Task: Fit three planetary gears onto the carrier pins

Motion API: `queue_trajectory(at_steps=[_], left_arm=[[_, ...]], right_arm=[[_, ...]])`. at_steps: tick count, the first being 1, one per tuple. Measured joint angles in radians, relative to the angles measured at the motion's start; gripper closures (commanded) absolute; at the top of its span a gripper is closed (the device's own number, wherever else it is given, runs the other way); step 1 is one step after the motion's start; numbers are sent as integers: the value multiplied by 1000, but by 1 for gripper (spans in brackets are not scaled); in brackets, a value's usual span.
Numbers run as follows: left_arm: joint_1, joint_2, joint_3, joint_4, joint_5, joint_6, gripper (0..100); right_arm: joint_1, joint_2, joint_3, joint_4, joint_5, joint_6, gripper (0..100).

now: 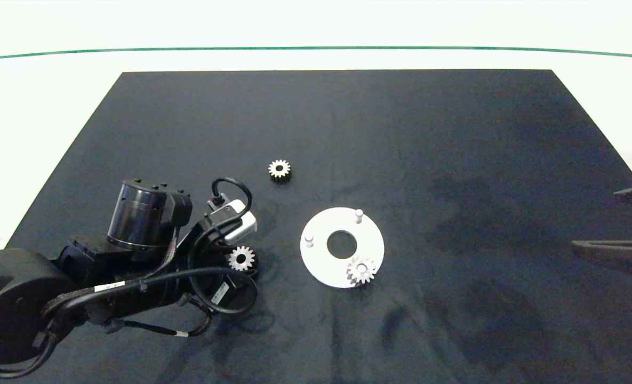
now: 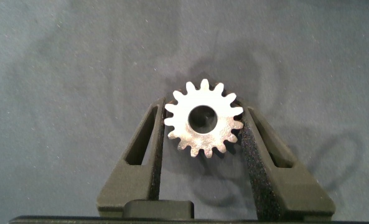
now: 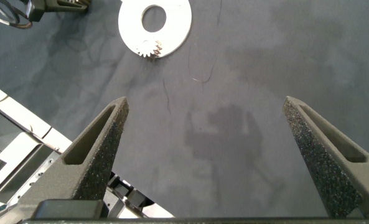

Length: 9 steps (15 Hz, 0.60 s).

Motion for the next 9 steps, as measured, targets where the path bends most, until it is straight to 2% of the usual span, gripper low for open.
queue_trajectory(at_steps=[5,9], left_arm=[[-9,-30,-9,36,0,0,78],[-33,-67,-35,105,0,-2,78]], right_arm=[[-1,-1,1,-1,7,0,0],[0,-11,1,-1,9,-1,0]])
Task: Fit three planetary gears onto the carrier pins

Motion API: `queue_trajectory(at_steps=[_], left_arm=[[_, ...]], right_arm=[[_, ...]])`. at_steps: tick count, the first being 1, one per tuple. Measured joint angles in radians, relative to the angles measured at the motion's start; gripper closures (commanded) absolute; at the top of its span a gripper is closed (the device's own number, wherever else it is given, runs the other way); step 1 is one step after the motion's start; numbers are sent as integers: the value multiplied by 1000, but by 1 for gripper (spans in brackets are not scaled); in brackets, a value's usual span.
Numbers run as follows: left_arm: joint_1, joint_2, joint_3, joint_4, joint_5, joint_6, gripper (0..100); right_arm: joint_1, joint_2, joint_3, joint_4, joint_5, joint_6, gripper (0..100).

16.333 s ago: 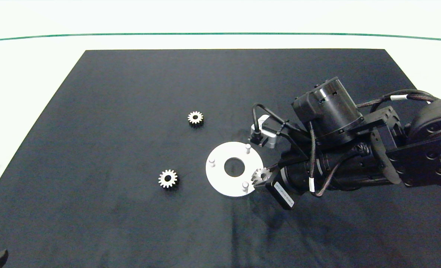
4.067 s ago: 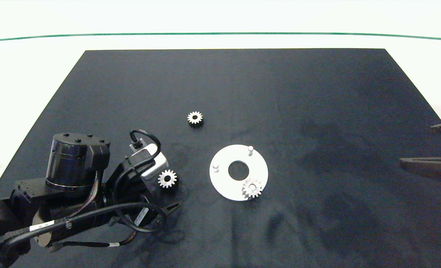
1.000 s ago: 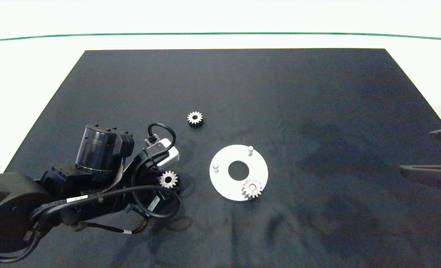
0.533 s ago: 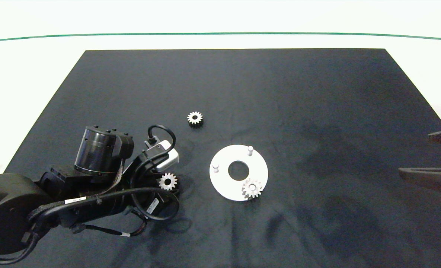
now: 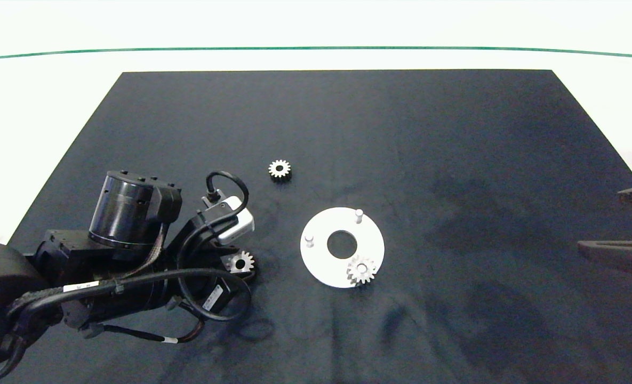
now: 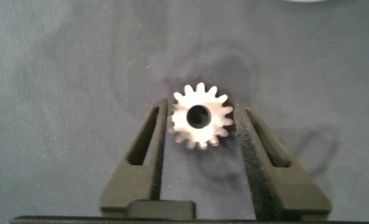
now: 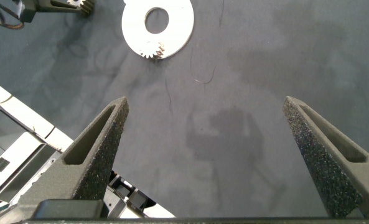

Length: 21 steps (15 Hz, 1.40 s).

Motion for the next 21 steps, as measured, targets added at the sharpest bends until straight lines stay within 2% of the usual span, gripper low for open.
queue_trajectory(at_steps=[15,16,17,19,21], left_arm=[[-13,-27,-14,6,0,-5,78],[-13,-31,-15,7,0,-5,0],[-12,-33,-15,8,3,-5,0],[-12,-36,-16,28,29,-4,0],[-21,-37,-33,84,35,-4,0]], right_arm=[[0,-4,9,0,1,0,0],[0,-4,9,0,1,0,0],[0,-5,10,0,1,0,0],[0,-5,10,0,1,0,0],[0,-5,10,0,1,0,0]])
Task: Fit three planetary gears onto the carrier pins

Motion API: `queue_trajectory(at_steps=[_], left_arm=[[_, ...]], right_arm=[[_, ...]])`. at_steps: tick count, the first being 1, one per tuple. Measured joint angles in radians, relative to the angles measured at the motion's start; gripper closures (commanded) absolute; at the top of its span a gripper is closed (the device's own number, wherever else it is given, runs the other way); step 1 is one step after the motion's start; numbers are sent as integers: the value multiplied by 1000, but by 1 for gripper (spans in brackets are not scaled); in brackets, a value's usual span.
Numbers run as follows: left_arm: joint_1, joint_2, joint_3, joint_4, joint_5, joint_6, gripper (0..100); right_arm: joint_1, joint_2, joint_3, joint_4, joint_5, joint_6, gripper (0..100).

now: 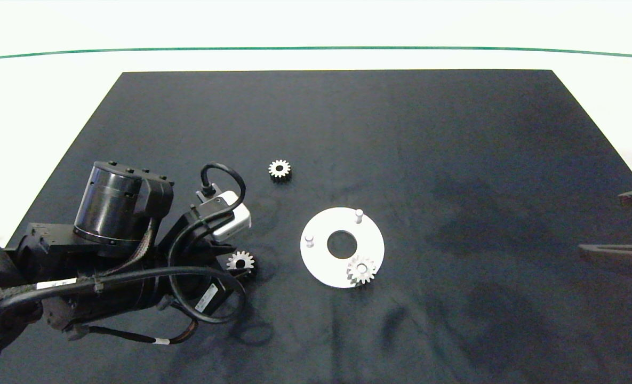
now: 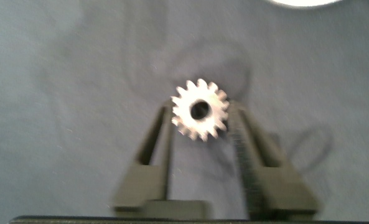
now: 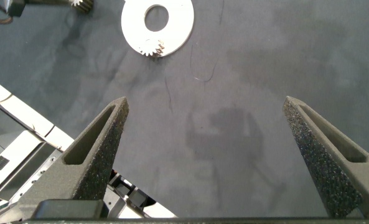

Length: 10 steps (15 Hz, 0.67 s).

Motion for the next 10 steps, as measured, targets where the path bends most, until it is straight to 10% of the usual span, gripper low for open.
queue_trajectory(at_steps=[10], left_arm=[[-85,37,-81,101,94,-23,0]], right_arm=[[-5,-9,10,0,10,1,0]])
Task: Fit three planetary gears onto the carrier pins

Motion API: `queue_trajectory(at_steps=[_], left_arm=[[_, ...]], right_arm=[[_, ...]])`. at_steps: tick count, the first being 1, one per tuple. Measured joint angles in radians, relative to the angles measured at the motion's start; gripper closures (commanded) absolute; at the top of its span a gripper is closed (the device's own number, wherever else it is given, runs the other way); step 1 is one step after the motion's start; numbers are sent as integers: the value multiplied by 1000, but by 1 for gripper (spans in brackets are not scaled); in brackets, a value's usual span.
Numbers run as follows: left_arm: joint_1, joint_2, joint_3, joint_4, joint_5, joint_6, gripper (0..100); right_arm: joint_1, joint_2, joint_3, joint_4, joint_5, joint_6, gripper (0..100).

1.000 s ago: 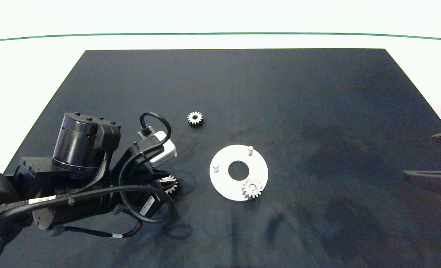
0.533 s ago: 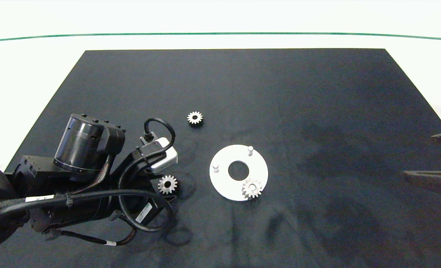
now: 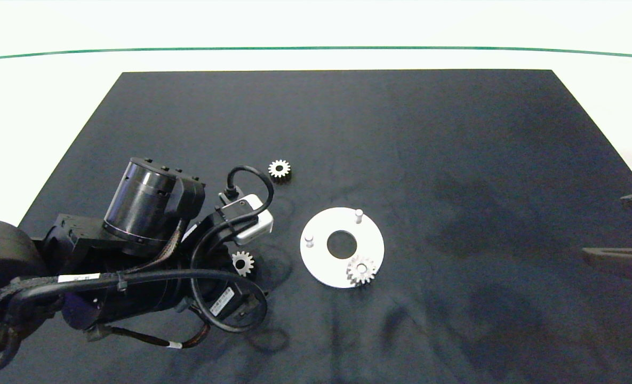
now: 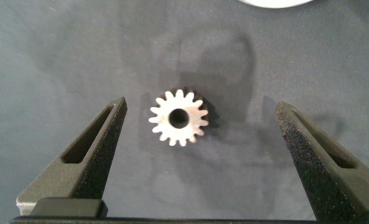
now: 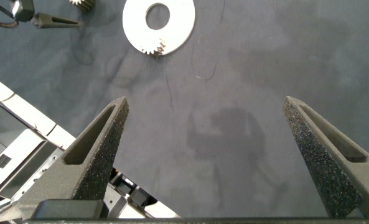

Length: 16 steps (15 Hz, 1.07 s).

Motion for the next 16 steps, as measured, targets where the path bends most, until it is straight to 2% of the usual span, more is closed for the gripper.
queue_trajectory(at_steps=[3,11,16], left_arm=[[3,19,10,-5,0,-1,0],[11,72,-4,-11,2,-7,0],[51,87,-34,1,2,-6,0]], right_arm=[[-10,-4,8,0,9,0,0],[-13,-5,10,-1,9,-1,0],[-13,-5,10,-1,12,-1,0]])
